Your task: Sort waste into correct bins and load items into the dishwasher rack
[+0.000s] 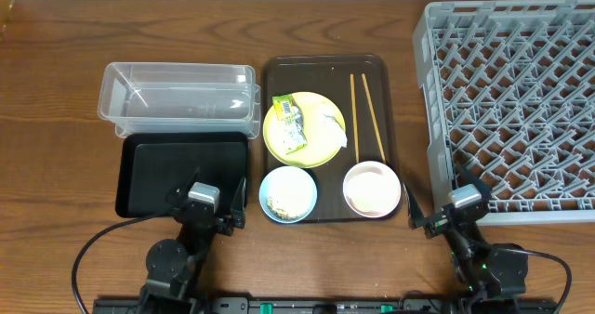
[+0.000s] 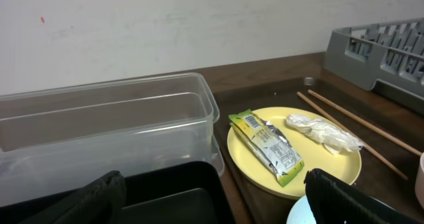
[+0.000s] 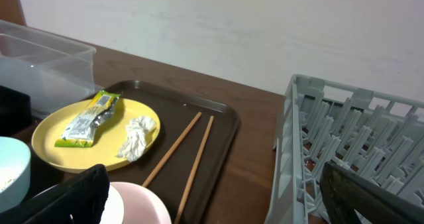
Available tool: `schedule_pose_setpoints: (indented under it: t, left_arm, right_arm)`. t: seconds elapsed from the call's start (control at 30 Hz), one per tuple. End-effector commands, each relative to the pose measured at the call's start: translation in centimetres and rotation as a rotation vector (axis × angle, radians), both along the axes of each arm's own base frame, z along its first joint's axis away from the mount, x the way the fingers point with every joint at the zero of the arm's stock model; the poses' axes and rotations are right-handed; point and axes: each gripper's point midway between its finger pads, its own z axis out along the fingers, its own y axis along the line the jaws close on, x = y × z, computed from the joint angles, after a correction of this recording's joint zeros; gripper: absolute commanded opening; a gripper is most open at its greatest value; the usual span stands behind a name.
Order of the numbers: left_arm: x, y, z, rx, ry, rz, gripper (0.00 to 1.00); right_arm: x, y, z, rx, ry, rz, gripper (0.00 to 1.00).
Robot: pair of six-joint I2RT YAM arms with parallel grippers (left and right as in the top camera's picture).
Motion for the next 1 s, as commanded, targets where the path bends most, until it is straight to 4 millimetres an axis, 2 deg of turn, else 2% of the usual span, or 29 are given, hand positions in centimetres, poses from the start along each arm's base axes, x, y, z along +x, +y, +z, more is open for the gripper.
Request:
schedule_pose_setpoints:
  t: [0.0,0.37,0.53,0.63,0.7,0.8,0.87,0.97]
  left_arm:
    - [0.2,0.5,-1.2,0.051,0.010,0.026,0.89]
    - [0.1,0.3,-1.2,0.049,0.009,0.009,0.89]
    - [0.0,-0.6,-0.1,0.006,-0.027,-0.041,0.89]
    - [-0.2,-1.2,2.7,-0.087,-0.102,-0.072,0.89]
    - [-0.8,-1.8,5.5,-0.117,-0.170,-0.116,0.89]
    - [-1.8,-1.7,9.4,-0.164,-0.216,-0.122,0.89]
    - [-2.2,-1.5,11.4,-0.162,-0.202,-0.121,0.89]
    - [-2.5,-1.5,13.2,-0.154,-0.105,-0.115,0.89]
  right_arm:
    - [0.2,-0.6,-0.1,-0.007,-0.002,-0.027,0.99]
    - [0.2,-0.5,-0.1,-0.006,-0.003,-0.026,0.99]
    - [-0.3,0.8,0.7,0.038,-0.018,0.056,0.99]
    - [-0.8,1.7,2.6,0.106,-0.072,0.116,0.99]
    - [-1.4,2.2,4.8,0.184,-0.123,0.159,0.99]
    - [-1.8,2.2,6.7,0.265,-0.123,0.168,0.99]
    - [-2.1,2.2,7.7,0.292,-0.093,0.169,0.99]
    - [-2.3,2.1,8.4,0.298,0.002,0.152,0.99]
